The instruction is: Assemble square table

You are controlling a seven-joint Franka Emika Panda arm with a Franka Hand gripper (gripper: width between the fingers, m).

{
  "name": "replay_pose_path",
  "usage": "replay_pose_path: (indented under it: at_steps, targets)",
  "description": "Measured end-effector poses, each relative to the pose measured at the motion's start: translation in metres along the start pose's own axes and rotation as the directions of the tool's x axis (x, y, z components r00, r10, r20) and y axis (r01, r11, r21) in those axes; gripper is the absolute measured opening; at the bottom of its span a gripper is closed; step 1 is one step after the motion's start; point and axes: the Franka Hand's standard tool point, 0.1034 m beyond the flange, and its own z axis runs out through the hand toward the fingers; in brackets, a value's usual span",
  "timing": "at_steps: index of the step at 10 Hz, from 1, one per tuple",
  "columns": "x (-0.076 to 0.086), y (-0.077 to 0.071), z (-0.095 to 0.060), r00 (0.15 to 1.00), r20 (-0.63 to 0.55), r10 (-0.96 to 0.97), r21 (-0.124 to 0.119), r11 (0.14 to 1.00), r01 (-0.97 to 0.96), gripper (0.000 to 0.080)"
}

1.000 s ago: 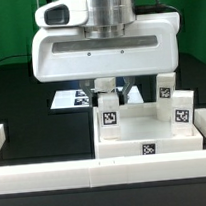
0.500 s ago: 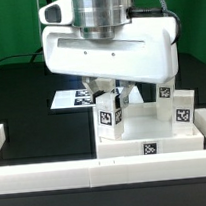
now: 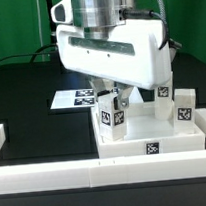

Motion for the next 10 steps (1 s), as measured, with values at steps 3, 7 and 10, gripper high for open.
replay_pose_path:
  at_steps: [3,7,10]
  targets:
    - [-0.0003,-0.0004,-0.0006,0.997,0.004,-0.078,-0.005,0.997,0.078,0.0541]
    - [-0.0002,-0.0004,-0.0006,0.964,0.009,-0.266,-0.008,0.964,0.266,0.0649]
    - [0.0015,0.0007,-0.0007,0.824,0.010,-0.566,-0.008,0.824,0.566,0.0649]
